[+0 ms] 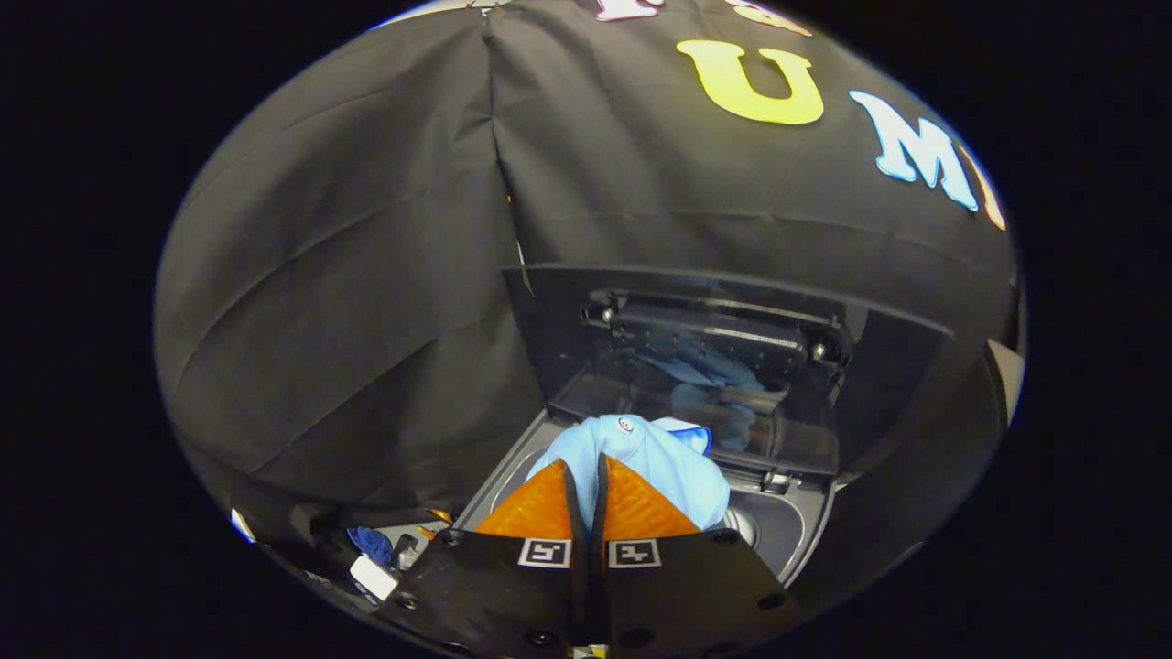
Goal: Put the clothes into the washing machine and then close the washing machine lid.
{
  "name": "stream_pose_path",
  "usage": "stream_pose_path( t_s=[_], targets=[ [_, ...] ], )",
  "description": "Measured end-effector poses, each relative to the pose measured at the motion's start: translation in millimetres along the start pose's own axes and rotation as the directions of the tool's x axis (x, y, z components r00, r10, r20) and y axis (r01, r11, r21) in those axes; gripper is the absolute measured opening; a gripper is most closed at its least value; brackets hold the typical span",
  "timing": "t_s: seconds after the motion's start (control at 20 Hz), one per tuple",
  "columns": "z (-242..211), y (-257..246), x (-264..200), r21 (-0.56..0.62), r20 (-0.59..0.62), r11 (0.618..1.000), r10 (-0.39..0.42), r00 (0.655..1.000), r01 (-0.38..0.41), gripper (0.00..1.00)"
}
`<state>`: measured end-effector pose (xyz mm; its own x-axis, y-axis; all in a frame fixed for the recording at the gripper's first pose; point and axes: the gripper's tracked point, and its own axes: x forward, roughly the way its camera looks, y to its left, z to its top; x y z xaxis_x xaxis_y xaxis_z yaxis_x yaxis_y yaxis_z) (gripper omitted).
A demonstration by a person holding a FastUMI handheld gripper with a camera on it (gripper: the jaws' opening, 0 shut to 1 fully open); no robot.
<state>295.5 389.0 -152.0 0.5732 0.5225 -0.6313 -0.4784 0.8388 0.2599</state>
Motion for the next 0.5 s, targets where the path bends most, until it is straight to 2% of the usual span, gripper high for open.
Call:
stream_pose_path(
  t_s=[0.5],
  targets=[
    [-72,-12,49,0.028,-0.162,0.997,-0.071,0.984,0.077,0.01]
  ],
)
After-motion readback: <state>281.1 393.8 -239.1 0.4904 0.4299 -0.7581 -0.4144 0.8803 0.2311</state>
